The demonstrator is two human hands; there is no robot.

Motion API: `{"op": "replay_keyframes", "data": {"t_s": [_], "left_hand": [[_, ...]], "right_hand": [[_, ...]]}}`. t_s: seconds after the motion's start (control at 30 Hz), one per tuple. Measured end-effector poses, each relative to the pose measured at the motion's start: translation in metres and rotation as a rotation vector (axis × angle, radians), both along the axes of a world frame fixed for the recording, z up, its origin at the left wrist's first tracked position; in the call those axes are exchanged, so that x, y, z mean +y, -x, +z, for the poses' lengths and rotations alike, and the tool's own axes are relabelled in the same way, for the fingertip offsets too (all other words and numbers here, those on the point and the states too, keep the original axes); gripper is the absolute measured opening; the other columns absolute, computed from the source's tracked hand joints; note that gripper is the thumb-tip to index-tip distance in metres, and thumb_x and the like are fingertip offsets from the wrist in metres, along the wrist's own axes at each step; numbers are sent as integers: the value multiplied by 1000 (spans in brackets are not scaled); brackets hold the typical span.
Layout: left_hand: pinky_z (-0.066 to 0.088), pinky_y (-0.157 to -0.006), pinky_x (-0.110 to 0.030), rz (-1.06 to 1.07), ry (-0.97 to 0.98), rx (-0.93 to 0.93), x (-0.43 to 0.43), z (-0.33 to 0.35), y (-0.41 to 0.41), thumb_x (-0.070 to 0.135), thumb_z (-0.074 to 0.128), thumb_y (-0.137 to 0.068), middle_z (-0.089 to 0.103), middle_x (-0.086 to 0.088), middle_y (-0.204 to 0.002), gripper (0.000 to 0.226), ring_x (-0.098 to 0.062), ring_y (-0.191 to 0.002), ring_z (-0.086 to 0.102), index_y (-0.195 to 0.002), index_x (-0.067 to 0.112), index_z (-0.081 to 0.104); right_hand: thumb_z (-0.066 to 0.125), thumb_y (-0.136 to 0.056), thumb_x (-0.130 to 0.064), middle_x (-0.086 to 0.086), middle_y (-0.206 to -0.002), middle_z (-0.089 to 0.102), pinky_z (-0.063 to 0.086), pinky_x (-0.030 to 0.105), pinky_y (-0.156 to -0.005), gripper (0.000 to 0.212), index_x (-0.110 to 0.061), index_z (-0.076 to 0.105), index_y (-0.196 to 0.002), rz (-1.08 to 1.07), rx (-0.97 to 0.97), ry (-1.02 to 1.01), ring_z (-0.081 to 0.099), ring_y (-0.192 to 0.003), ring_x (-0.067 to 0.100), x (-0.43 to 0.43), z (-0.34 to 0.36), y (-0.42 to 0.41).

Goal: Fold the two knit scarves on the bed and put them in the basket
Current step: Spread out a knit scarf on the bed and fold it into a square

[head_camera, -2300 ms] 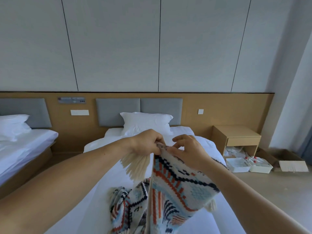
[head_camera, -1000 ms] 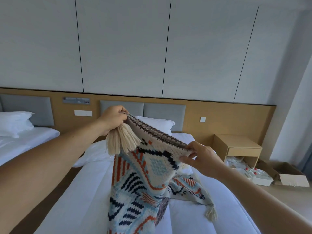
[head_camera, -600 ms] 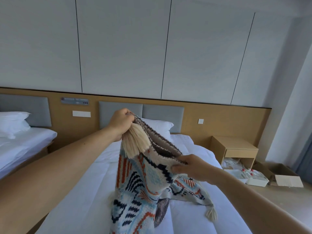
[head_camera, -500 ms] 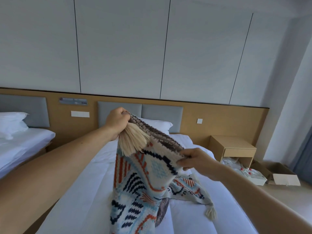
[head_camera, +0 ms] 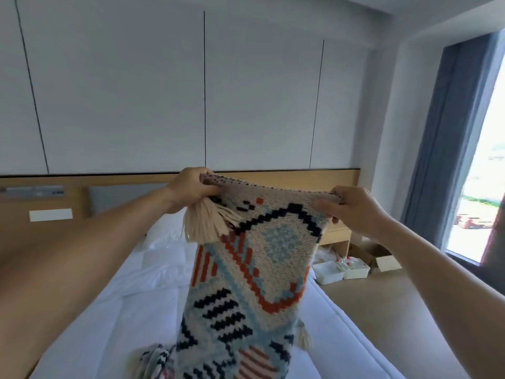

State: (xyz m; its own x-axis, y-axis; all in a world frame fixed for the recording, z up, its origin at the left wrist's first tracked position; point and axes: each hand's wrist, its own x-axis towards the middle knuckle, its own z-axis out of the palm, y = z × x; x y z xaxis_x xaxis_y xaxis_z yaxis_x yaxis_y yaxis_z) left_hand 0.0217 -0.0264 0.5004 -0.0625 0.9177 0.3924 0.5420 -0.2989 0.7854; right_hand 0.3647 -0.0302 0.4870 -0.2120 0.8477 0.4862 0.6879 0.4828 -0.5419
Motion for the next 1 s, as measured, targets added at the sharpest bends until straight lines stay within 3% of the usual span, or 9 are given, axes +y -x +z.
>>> {"op": "replay_keyframes", "data": {"t_s": [0.1,0.2,0.3,0.4,0.57,0.7,0.8,0.9,1.0], "left_hand": [[55,-81,-42,-73,-11,-53,31,9,-49,16,79,-79,69,-11,-89,25,-24,-83,66,-96,0,69],[55,-72,-34,-131,-14,-19,65,14,-113,14,77,-82,68,-9,-87,14,-25,-83,65,-91,6,69],[49,-64,-27,-162,-49,30,94,22,-182,18,76,-83,65,-5,-84,20,-18,-76,61,-95,4,68],[44,-63,-26,-219,-104,60,113,31,-239,18,76,-83,63,-4,-82,21,-16,-73,56,-96,4,67],[45,-69,-34,-298,-106,93,131,29,-279,24,79,-81,65,-13,-88,32,-20,-78,57,-98,1,67],[44,-66,-30,-333,-63,141,125,2,-270,28,82,-78,64,-5,-80,32,-16,-70,55,-95,5,68],[44,-63,-27,-352,-25,197,110,-34,-245,23,80,-80,63,-1,-79,25,-12,-70,54,-94,6,68],[44,-60,-15,-381,33,243,85,-83,-203,17,77,-82,63,5,-78,17,-2,-67,56,-92,8,67],[44,-68,-22,-397,91,307,54,-152,-149,13,72,-86,65,3,-81,11,-5,-73,58,-93,7,66]], "right_hand": [[71,-86,-33,19,-79,71,57,39,-69,34,0,64,-87,-72,95,-6,67,-67,31,6,-2,-45],[74,-84,-30,16,-79,70,53,24,-61,29,-3,65,-88,-175,162,-45,63,-62,24,8,-3,-93],[76,-81,-32,4,-76,69,56,39,-66,18,-19,64,-81,-312,227,-130,65,-68,23,7,0,-145],[76,-81,-35,-11,-72,64,46,18,-57,19,-32,58,-74,-397,270,-250,61,-67,9,0,4,-187],[78,-80,-24,-13,-76,62,41,2,-55,18,-18,62,-87,-394,282,-308,57,-69,2,-21,5,-225],[81,-78,-19,-5,-86,69,54,22,-68,33,-22,60,-103,-337,263,-208,68,-76,15,-40,-12,-221],[83,-74,-15,-9,-91,73,57,26,-75,49,-23,58,-115,-232,286,-32,72,-80,10,-59,-35,-199],[84,-72,-18,-11,-92,70,56,18,-73,38,-25,65,-103,-196,66,157,69,-82,6,-80,-65,-159],[84,-71,-17,-4,-86,70,59,32,-74,26,-27,65,-86,-119,-101,378,67,-78,14,-98,-111,-105]]}}
